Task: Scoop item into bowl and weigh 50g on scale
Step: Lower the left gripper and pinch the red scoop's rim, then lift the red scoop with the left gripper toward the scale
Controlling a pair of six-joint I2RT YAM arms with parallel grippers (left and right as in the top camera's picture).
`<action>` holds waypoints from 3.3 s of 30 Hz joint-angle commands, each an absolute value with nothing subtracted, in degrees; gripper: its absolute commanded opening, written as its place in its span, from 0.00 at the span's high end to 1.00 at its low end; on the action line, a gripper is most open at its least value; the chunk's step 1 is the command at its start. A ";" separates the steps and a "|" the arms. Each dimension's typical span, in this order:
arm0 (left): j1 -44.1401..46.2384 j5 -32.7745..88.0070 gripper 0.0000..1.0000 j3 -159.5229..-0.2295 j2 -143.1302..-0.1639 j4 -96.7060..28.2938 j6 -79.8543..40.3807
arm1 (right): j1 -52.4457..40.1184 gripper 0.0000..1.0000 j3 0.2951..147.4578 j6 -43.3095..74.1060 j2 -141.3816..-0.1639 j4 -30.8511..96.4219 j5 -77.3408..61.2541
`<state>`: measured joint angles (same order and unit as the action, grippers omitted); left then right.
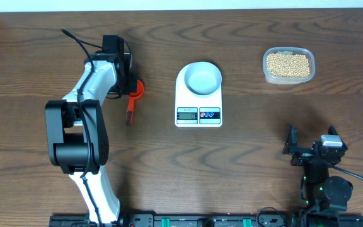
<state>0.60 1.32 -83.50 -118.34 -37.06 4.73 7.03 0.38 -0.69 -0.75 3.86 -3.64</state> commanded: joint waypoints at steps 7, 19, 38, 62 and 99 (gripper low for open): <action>0.40 0.99 0.93 -84.25 -117.56 -36.73 4.89 | 7.07 0.01 0.32 -1.37 -0.75 4.10 -3.40; 0.40 0.71 0.93 -84.25 -109.89 -36.12 2.44 | 7.07 0.01 0.32 -1.37 -0.75 4.12 -3.40; 0.30 0.78 0.93 -84.25 -105.86 -38.50 -9.21 | 7.07 0.01 0.32 -1.37 -0.75 4.10 -3.40; -4.49 23.20 0.93 -84.25 -91.07 -47.77 -27.24 | 7.07 0.01 0.32 -1.37 -0.75 4.10 -3.40; -2.94 35.42 0.93 -84.25 -91.07 -47.72 -55.22 | 7.07 0.01 0.32 0.89 -0.75 0.75 -5.61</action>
<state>-3.27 34.59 -83.50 -91.50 -47.62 -54.48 7.03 0.38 -0.67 -0.75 2.42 -3.73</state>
